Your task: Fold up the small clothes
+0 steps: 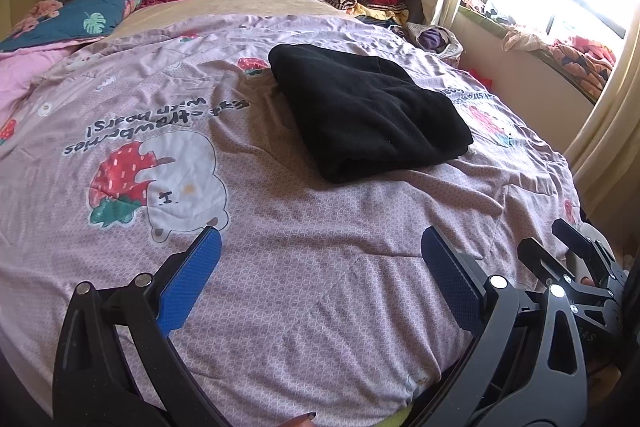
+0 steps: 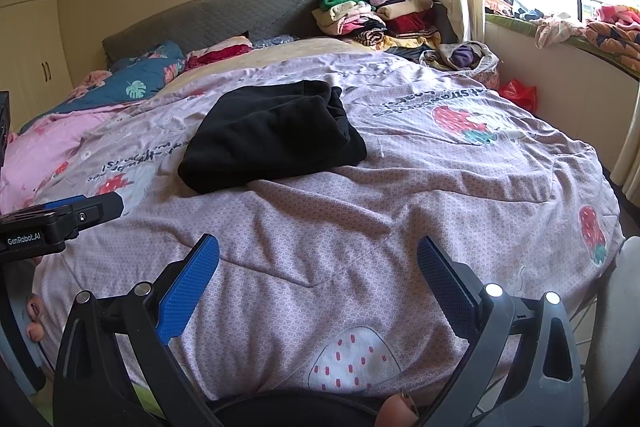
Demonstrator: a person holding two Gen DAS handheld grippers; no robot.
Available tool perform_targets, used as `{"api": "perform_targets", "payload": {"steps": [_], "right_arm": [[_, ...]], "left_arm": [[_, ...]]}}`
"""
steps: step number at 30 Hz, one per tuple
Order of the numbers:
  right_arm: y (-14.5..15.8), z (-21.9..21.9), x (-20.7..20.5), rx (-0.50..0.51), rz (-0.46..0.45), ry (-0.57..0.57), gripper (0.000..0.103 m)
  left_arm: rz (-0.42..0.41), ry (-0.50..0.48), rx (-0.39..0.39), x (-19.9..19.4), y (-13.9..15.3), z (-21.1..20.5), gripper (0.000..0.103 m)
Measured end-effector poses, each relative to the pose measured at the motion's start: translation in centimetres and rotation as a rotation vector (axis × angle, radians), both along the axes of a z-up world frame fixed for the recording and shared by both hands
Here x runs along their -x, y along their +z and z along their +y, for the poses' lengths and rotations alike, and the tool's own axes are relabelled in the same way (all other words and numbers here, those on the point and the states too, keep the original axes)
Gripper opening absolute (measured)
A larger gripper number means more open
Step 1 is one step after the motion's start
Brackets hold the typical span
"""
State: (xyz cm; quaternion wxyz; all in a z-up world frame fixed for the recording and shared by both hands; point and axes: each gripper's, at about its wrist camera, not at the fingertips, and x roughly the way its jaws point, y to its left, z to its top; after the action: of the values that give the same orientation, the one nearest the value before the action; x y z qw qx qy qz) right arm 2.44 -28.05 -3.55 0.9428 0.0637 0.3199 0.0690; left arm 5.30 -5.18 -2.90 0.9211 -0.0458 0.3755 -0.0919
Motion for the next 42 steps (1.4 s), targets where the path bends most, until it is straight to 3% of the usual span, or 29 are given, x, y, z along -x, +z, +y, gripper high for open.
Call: {"api": "perform_targets", "payload": {"steps": [42], "right_arm": [[-0.27, -0.21, -0.25, -0.004, 0.01, -0.002, 0.099]], "left_arm": [[0.011, -0.003, -0.001, 0.11, -0.14, 0.08, 0.094]]}}
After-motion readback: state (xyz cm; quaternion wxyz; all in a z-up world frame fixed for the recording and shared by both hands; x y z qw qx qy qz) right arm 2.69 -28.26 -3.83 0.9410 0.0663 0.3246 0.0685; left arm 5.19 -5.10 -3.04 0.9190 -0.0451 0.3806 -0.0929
